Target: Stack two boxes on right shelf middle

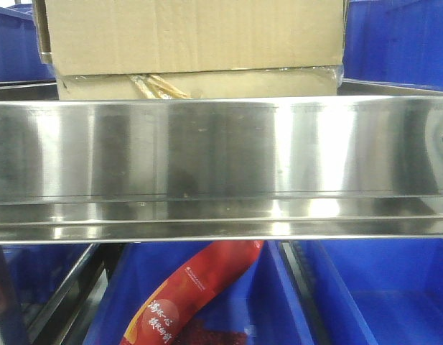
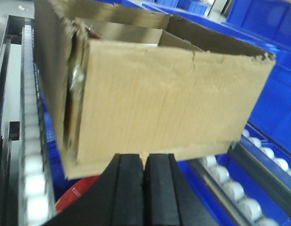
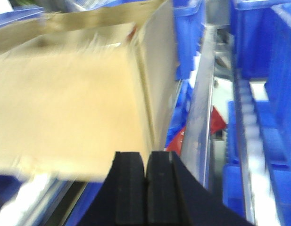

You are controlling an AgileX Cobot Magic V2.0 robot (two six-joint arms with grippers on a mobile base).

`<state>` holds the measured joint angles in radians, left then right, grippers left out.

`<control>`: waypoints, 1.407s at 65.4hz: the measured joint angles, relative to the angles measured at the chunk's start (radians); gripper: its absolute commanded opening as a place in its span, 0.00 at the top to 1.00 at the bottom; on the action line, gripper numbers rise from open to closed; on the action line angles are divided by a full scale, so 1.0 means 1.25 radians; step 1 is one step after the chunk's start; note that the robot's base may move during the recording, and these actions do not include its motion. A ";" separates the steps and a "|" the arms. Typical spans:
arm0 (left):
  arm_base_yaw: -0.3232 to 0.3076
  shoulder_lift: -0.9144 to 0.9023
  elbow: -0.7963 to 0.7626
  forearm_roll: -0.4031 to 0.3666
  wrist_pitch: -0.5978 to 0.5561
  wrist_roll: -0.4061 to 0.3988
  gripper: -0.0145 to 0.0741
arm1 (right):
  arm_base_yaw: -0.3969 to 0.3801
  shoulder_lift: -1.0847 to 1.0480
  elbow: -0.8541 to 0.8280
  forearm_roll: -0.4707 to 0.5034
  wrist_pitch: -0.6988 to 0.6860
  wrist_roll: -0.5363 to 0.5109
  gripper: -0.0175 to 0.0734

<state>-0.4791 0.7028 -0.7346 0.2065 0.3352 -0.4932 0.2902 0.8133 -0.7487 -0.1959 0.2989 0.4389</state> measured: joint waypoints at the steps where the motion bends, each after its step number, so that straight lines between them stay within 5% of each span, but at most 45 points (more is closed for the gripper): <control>1: 0.000 -0.009 0.007 0.000 0.000 0.000 0.96 | -0.001 -0.014 0.016 0.000 -0.005 0.000 0.98; 24: 0.000 -0.153 0.051 0.002 0.048 0.000 0.96 | -0.003 -0.208 0.127 -0.003 -0.010 0.000 0.98; 54: 0.000 -0.155 0.051 0.002 0.051 0.000 0.96 | -0.003 -0.228 0.130 -0.001 -0.038 0.000 0.98; 59: 0.000 -0.155 0.051 0.002 0.051 0.000 0.96 | -0.010 -0.242 0.156 0.009 -0.110 -0.059 0.98; 69: 0.000 -0.155 0.051 0.002 0.051 -0.002 0.96 | -0.096 -0.313 0.252 0.144 -0.239 -0.326 0.98; 92: 0.000 -0.155 0.051 0.002 0.052 -0.002 0.96 | -0.255 -0.558 0.479 0.175 -0.231 -0.380 0.98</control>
<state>-0.4791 0.5090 -0.6705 0.2087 0.4005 -0.4952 -0.0286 0.1154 -0.1496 0.0228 0.0095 -0.0356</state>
